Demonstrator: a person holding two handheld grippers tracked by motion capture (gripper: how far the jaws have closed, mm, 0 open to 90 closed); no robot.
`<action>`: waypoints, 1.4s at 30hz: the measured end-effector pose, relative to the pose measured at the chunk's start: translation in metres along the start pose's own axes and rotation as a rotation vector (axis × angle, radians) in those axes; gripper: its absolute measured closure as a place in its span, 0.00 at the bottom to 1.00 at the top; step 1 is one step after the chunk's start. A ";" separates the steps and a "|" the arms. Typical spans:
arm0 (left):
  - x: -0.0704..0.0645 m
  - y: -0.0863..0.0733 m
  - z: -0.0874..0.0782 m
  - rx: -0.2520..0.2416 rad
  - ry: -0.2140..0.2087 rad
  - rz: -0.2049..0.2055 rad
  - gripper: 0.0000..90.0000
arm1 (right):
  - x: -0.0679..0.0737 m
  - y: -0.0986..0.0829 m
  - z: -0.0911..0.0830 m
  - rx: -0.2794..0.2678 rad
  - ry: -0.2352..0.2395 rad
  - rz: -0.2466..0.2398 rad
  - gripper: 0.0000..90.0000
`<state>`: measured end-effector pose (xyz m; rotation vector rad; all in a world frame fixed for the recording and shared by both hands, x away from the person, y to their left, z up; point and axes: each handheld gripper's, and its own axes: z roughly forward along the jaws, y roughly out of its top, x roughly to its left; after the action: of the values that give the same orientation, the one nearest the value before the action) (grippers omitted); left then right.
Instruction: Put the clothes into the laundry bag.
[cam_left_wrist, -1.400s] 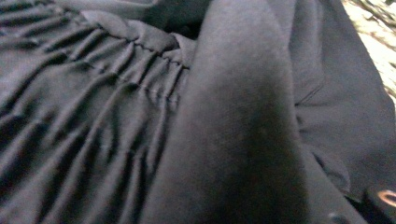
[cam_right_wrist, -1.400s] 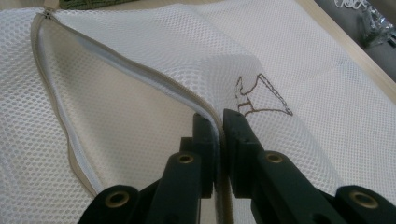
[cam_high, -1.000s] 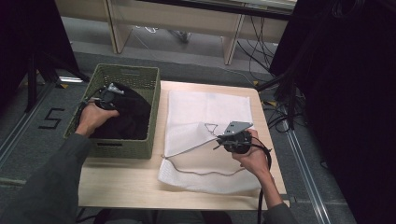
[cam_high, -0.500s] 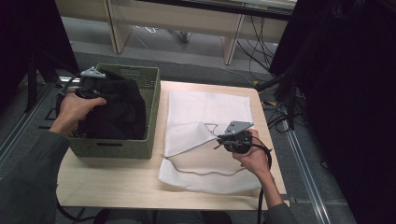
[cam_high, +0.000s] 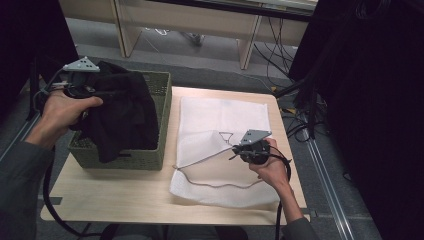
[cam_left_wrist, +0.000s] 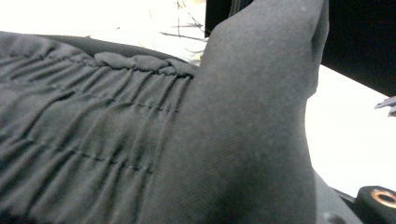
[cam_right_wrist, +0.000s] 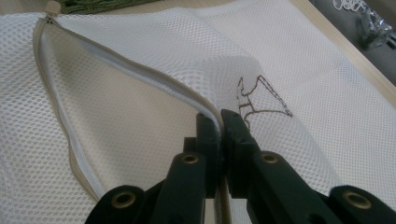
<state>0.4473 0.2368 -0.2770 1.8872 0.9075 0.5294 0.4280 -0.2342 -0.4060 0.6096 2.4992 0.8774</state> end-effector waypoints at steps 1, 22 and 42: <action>-0.004 0.002 -0.004 -0.007 -0.010 0.005 0.80 | 0.000 0.000 0.000 -0.002 -0.001 0.001 0.97; -0.057 0.043 -0.077 -0.102 -0.208 0.055 0.80 | -0.001 0.002 -0.003 -0.014 -0.011 0.001 0.97; -0.129 0.041 -0.079 -0.112 -0.435 0.131 0.80 | 0.000 0.002 -0.002 -0.008 -0.008 0.003 0.97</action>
<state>0.3266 0.1706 -0.2023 1.8665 0.4623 0.2244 0.4279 -0.2338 -0.4033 0.6132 2.4871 0.8844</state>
